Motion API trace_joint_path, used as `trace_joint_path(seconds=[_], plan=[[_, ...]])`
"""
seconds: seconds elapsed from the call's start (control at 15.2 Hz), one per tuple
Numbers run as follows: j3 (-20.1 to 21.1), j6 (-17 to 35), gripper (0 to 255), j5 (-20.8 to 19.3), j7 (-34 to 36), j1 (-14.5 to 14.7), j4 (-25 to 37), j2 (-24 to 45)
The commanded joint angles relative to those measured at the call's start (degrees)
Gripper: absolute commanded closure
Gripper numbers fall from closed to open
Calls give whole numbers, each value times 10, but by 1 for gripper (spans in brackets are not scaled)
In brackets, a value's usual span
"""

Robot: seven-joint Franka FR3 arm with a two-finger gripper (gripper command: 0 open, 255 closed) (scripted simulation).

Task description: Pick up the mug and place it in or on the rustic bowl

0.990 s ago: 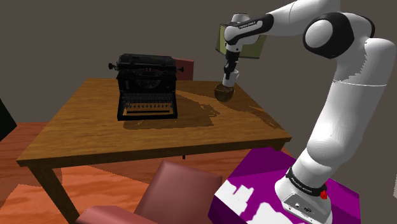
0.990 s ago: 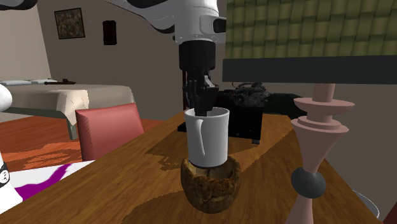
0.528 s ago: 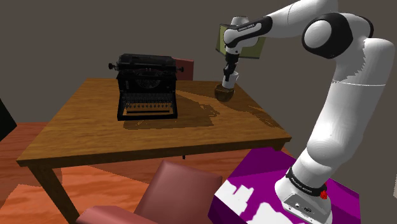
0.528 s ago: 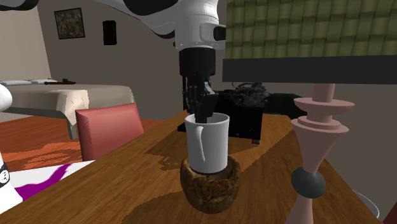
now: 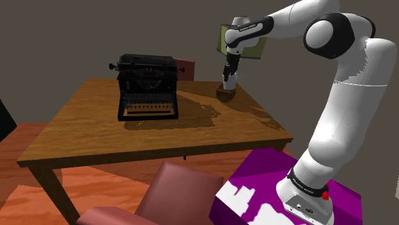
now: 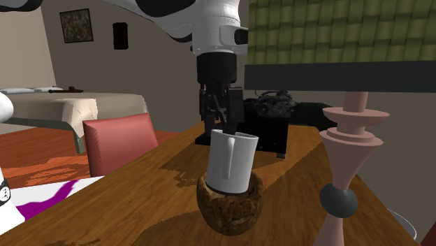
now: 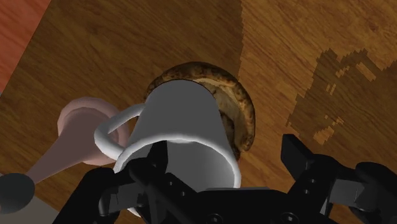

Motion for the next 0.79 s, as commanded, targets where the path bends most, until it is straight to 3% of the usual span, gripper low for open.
trace_joint_path(seconds=[0.0, 0.2, 0.73], plan=[[0, -18, 0, -1, 1, 1, 13, -5], [0, -68, 0, -3, 2, 2, 55, -14], [0, -68, 0, -3, 2, 2, 55, -14]])
